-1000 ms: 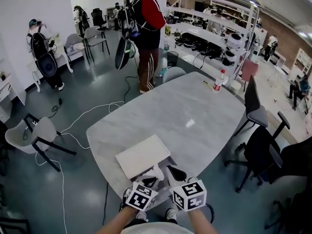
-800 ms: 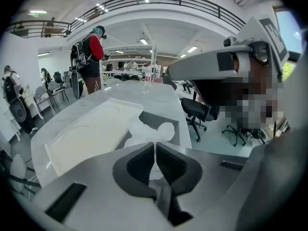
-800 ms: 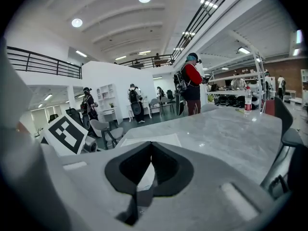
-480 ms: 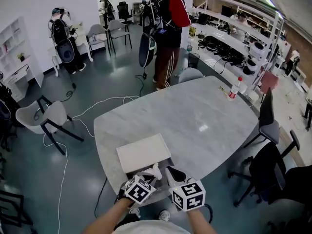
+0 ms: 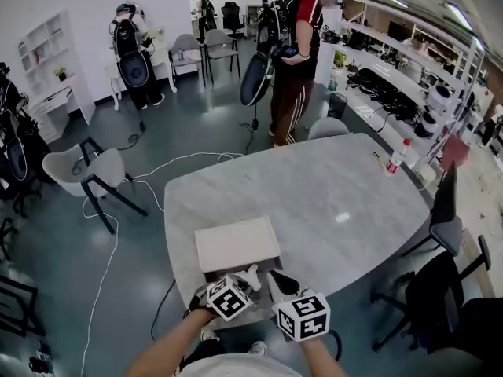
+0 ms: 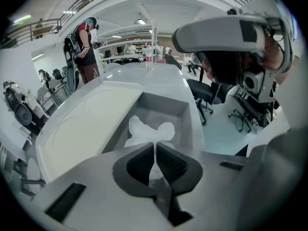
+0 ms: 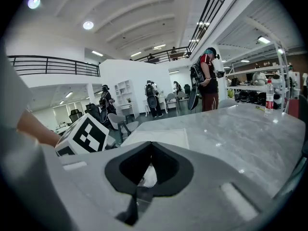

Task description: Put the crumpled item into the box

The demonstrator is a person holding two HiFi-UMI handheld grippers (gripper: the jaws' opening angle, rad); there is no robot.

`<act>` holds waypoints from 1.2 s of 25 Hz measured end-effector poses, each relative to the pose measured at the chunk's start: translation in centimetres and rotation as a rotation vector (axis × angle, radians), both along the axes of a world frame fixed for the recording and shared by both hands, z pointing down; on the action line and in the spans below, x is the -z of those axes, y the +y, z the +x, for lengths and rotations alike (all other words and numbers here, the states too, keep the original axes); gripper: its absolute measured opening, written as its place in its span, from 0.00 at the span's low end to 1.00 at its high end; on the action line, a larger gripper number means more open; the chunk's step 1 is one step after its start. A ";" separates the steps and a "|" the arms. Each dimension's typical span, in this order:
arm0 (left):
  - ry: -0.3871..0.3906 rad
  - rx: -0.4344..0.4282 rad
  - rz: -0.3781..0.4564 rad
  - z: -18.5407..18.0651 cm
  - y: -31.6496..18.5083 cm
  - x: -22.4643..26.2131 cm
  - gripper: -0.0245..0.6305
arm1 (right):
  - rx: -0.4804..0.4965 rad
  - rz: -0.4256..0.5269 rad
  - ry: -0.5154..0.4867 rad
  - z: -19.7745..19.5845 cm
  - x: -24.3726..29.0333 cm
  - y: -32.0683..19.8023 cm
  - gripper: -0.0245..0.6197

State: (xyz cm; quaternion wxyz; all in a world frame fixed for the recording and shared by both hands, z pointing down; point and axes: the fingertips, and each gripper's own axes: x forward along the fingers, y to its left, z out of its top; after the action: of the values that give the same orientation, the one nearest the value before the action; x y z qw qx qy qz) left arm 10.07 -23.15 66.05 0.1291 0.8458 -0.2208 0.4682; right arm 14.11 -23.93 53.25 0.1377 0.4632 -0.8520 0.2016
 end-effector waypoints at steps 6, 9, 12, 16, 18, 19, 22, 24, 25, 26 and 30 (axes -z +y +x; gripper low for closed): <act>-0.041 0.022 -0.011 0.1 0.2 -0.7 0.07 | 0.036 -0.006 0.001 0.2 -0.4 0.4 0.05; -0.046 0.033 -0.006 0.0 0.0 -0.8 0.07 | 0.050 -0.008 -0.001 0.1 -0.5 0.6 0.05; -0.040 0.047 -0.005 -0.2 0.0 -0.9 0.07 | 0.059 -0.014 -0.004 0.0 -0.7 0.9 0.05; -0.040 0.071 -0.003 0.0 0.1 -0.9 0.07 | 0.069 -0.029 -0.013 0.6 -1.3 1.4 0.05; -0.033 0.084 -0.005 0.1 0.1 -0.8 0.07 | 0.077 -0.032 -0.018 0.5 -1.4 1.4 0.05; -0.029 0.091 -0.007 0.0 0.1 -0.7 0.07 | 0.081 -0.033 -0.019 0.4 -1.4 1.4 0.05; -0.022 0.114 -0.014 0.0 0.2 -0.8 0.07 | 0.091 -0.034 -0.024 0.3 -1.5 1.6 0.05; -0.013 0.128 -0.016 0.2 0.3 -0.8 0.07 | 0.093 -0.034 -0.027 0.7 -1.8 1.6 0.05; -0.009 0.133 -0.015 0.3 0.2 -0.8 0.07 | 0.093 -0.034 -0.028 0.8 -1.8 1.6 0.05; -0.004 0.138 -0.012 0.3 0.1 -0.6 0.07 | 0.093 -0.035 -0.029 0.8 -1.8 1.6 0.05; 0.009 0.146 -0.011 0.0 0.1 -0.1 0.07 | 0.089 -0.041 -0.028 0.7 -1.8 1.8 0.05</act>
State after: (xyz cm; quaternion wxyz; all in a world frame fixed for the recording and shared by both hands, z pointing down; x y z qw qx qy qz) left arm 10.11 -23.00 66.14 0.1685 0.8289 -0.2788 0.4547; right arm 14.82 -22.14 55.07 0.1440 0.4192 -0.8692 0.2192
